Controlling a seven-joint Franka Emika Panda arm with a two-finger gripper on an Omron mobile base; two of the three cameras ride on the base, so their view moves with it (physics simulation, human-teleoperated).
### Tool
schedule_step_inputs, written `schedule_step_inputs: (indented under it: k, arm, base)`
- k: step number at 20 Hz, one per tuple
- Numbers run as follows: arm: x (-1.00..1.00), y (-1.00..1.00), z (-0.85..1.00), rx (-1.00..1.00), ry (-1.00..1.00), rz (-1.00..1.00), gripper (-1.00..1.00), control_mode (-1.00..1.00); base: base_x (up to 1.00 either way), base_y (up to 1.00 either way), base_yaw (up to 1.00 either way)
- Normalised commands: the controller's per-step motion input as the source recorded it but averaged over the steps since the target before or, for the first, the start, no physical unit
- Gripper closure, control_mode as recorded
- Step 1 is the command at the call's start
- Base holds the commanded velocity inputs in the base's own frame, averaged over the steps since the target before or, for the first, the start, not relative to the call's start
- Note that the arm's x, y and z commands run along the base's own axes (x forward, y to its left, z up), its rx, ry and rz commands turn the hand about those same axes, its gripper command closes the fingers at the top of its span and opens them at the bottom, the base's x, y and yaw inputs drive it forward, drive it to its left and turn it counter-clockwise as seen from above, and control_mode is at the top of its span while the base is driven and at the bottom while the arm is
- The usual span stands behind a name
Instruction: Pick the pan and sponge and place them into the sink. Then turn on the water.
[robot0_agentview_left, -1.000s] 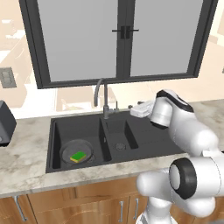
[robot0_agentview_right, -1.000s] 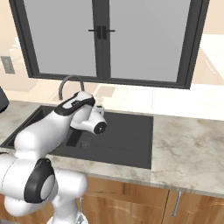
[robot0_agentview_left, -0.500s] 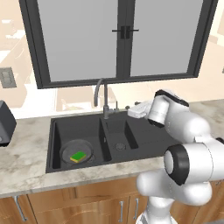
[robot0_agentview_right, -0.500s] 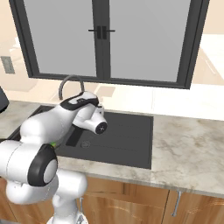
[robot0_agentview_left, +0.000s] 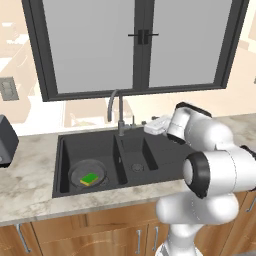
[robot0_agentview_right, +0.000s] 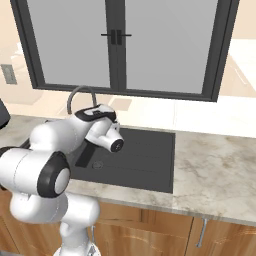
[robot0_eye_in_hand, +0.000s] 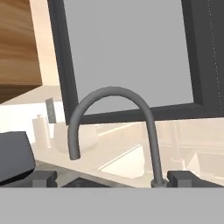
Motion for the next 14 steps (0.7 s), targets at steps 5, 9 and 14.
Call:
schedule_step_inputs:
  k: [5,9,14]
  arm:
    - [0.23,0.0,-0.02,0.0,0.0,0.0,-1.0,-1.0]
    - [0.23,0.0,-0.06,0.0,0.01,0.01,-1.0,-1.0]
    - [0.24,0.0,-0.07,0.0,0.04,0.01,-1.0,-1.0]
  base:
    - [0.0,0.0,0.0]
    - [0.0,0.0,0.0]
    - [0.0,0.0,0.0]
